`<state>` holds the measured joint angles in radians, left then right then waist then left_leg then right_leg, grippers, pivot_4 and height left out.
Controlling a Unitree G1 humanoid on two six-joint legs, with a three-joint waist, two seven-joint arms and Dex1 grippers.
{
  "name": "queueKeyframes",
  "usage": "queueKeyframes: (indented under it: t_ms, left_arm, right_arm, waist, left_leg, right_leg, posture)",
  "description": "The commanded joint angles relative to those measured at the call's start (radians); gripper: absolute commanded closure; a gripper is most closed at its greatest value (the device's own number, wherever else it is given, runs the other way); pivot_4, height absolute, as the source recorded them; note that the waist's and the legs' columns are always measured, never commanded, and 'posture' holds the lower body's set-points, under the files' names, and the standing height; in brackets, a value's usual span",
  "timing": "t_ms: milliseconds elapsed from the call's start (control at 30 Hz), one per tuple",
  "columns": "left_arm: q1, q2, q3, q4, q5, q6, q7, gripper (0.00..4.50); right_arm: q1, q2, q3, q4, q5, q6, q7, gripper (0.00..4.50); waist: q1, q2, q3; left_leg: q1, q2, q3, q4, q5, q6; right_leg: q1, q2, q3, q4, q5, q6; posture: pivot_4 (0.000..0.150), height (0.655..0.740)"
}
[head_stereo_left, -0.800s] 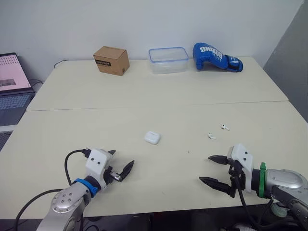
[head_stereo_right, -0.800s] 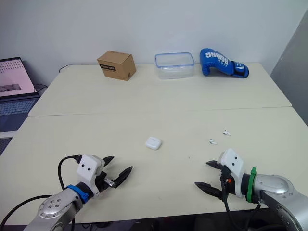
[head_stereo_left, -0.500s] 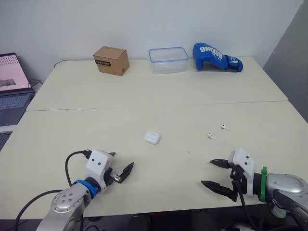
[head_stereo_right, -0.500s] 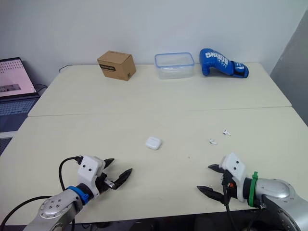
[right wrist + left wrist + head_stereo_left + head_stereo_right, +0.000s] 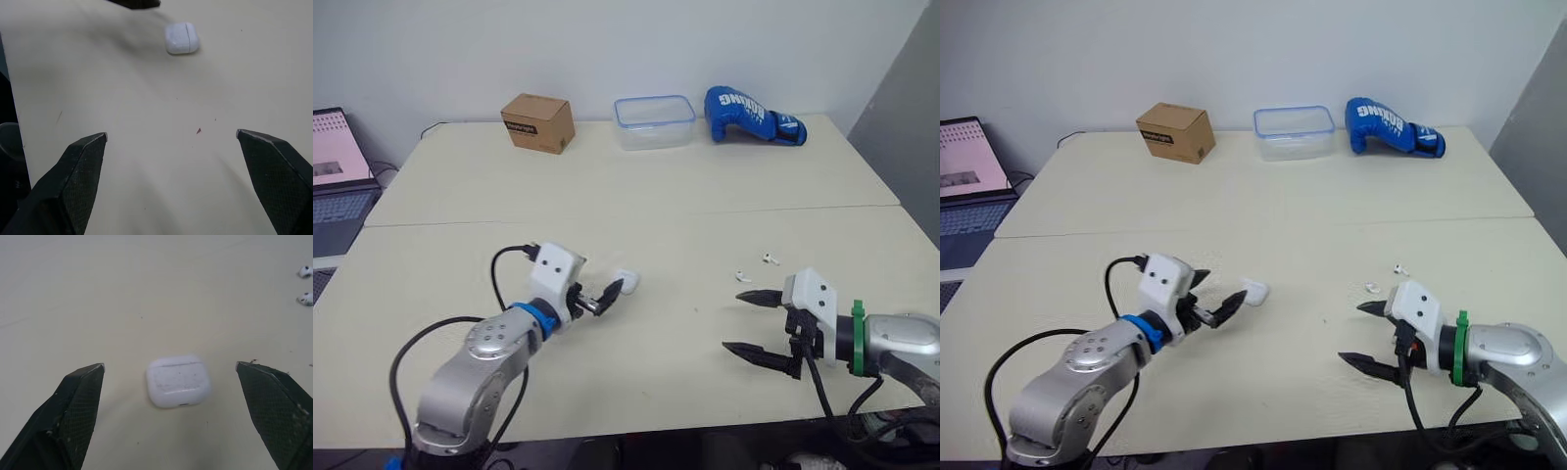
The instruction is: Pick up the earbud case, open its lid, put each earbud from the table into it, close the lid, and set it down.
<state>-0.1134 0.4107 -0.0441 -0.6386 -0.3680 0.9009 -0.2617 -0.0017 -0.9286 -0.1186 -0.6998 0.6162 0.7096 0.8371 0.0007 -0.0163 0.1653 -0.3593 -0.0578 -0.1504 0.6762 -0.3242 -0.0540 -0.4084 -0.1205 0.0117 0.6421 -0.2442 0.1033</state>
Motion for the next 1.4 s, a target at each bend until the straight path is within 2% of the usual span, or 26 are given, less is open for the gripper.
queueKeyframes:
  t_ms: [33,467,667,967,1400]
  left_arm:
    - [-0.011,-0.028,-0.033,-0.007,0.036,0.017,0.049,0.0]
    - [-0.044,-0.126,-0.099,0.145,0.112,-0.017,0.083,0.0]
    - [-0.078,-0.166,-0.131,0.201,0.143,-0.019,0.089,0.0]
    - [-0.076,-0.183,-0.145,0.211,0.167,-0.007,0.086,0.0]
    - [-0.092,-0.194,-0.152,0.263,0.198,-0.028,0.074,0.0]
  right_arm:
    - [-0.028,-0.012,-0.032,-0.051,0.031,0.01,-0.001,0.07]
    - [-0.073,-0.02,-0.067,-0.028,0.025,0.009,-0.032,0.07]
    - [-0.141,-0.014,-0.061,-0.001,0.031,0.024,-0.058,0.07]
    - [-0.203,-0.012,-0.04,0.014,0.042,0.056,-0.073,0.07]
    - [-0.187,-0.014,-0.041,-0.015,0.062,0.084,-0.069,0.07]
  waist:
    - [0.0,0.0,0.0]
    - [0.001,0.0,0.0]
    - [0.001,0.0,0.0]
    - [0.001,0.0,0.0]
    - [0.002,0.0,0.0]
  left_leg:
    - [0.0,0.0,0.0,0.0,0.0,0.0]
    - [0.0,-0.001,0.0,0.0,0.0,0.0]
    - [0.0,-0.001,0.0,0.001,0.0,0.0]
    - [0.0,-0.001,0.0,0.001,0.0,0.0]
    - [0.0,-0.001,0.0,0.001,0.0,0.0]
  right_leg:
    - [0.0,0.0,0.0,0.0,0.0,0.0]
    - [0.0,0.0,0.0,0.001,0.0,0.0]
    - [0.0,-0.001,0.0,0.001,0.0,0.0]
    - [0.0,-0.001,0.0,0.001,0.0,0.0]
    - [0.0,-0.001,0.0,0.001,0.0,0.0]
  posture:
    - [0.15,0.7307]
    - [0.15,0.7307]
    - [0.15,0.7307]
    - [0.15,0.7307]
    - [0.15,0.7307]
